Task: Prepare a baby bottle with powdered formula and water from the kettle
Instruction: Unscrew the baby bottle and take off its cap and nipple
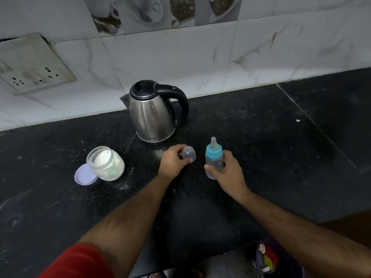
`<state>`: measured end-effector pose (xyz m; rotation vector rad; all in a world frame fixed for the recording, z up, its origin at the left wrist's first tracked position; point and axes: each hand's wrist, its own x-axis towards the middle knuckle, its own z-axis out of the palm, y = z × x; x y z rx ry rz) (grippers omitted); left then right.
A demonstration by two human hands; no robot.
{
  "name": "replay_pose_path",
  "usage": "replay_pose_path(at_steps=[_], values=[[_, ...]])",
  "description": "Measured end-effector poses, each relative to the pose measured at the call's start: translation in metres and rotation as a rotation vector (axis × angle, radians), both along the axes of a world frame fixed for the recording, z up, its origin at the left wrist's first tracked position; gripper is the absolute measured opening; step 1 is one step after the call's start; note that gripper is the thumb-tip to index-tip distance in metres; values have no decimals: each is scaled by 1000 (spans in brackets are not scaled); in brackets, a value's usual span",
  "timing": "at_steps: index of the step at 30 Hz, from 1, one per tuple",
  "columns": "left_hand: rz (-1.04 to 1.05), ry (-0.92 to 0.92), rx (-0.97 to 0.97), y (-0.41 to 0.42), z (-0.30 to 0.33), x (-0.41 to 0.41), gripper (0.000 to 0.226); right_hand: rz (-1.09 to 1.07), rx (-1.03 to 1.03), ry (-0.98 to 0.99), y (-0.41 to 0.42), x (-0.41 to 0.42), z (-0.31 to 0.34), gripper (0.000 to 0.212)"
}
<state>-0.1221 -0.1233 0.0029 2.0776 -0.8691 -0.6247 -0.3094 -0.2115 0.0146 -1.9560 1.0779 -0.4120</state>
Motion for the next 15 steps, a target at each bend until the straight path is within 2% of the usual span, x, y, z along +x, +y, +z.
replay_pose_path(at_steps=[3, 10, 13, 15], values=[[-2, -78, 48, -5, -4, -2, 63, -18, -20, -30, 0, 7, 0, 65], [-47, -125, 116, -15, -8, 0, 73, -39, 3, -84, 9, 20, -4, 63], [-22, -81, 79, -12, -5, -1, 84, -18, 27, -91, 9, 22, -2, 64], [53, -64, 2, -6, 3, -4, 75, 7, 50, -99, 10, 23, 2, 65]])
